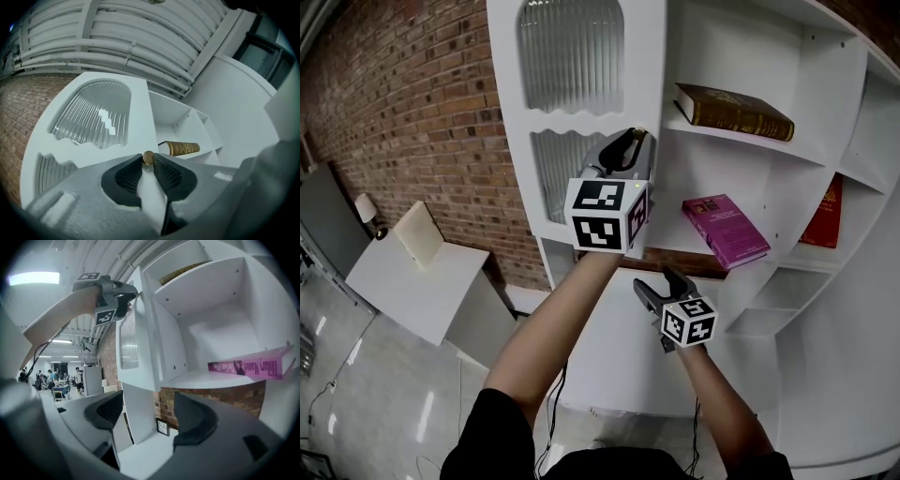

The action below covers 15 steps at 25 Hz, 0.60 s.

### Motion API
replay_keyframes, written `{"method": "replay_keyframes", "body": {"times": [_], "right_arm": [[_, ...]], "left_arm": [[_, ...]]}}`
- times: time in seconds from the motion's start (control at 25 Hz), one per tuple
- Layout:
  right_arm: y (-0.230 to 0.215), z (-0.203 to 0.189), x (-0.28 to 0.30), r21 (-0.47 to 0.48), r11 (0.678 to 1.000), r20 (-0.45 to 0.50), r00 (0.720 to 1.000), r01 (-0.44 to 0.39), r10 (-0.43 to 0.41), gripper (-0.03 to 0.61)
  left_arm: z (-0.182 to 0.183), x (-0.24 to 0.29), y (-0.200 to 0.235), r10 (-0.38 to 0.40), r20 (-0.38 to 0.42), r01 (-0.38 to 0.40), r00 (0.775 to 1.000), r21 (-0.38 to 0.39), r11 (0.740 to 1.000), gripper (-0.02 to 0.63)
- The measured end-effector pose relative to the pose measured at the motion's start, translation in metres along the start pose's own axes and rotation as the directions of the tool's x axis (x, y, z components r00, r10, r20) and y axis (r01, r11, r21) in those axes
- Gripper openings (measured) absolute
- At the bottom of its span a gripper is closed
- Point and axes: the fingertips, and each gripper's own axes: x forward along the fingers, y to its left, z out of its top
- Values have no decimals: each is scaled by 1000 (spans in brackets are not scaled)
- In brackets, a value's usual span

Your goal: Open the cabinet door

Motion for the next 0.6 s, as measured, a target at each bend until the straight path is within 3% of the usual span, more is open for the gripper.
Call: {"method": "replay_keyframes", "body": {"times": [0.4,0.6], "right_arm": [[4,27,50,-62,997,34,998,-54,56,328],[-5,20,63,-38,998,12,999,-46,47,197]], "left_arm": [[1,1,1,-13,-16,12,1000,-8,1000,86],[1,-1,0,-23,-24,23,999,1,1000,86]]}}
